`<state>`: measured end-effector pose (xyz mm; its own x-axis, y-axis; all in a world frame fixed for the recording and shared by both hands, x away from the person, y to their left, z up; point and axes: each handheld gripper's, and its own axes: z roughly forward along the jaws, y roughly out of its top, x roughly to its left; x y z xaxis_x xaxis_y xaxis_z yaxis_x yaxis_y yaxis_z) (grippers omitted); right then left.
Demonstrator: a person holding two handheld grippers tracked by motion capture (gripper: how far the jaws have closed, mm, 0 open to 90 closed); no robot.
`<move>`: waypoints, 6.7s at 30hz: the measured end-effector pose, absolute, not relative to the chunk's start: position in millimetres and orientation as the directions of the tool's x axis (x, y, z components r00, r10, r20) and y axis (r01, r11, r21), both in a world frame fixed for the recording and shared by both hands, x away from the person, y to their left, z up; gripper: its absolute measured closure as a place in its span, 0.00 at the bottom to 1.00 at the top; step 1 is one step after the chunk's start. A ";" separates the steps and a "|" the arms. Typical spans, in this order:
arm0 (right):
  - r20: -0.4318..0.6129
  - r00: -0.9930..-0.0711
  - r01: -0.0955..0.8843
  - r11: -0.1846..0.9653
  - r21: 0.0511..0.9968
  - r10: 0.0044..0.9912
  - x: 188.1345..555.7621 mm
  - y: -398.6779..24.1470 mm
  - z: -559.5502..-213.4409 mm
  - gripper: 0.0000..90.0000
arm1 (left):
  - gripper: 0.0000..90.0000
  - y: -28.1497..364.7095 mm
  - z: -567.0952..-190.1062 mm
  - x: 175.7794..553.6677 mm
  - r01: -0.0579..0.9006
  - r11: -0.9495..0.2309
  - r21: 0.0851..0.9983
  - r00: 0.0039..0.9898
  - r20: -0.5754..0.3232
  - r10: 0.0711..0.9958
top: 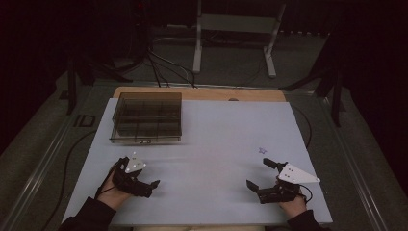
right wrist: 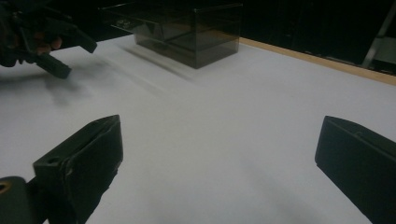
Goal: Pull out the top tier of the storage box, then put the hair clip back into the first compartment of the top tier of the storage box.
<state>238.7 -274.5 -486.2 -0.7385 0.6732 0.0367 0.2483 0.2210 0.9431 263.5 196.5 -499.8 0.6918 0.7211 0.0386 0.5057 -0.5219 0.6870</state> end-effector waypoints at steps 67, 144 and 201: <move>-0.002 -0.704 0.302 0.302 0.905 0.710 296.7 -287.1 -434.7 0.01 | 0.00 200.4 -499.0 255.2 0.461 -0.474 0.750 0.698 0.023 0.716; -0.006 -0.645 0.558 0.477 0.679 0.764 370.2 -308.7 -520.2 0.73 | 0.00 200.7 -497.3 253.7 0.449 -0.480 0.754 0.711 0.023 0.703; -0.041 -0.604 0.603 0.490 0.630 0.796 383.0 -309.2 -516.3 0.98 | 0.00 198.6 -499.0 253.5 0.445 -0.496 0.746 0.720 0.031 0.694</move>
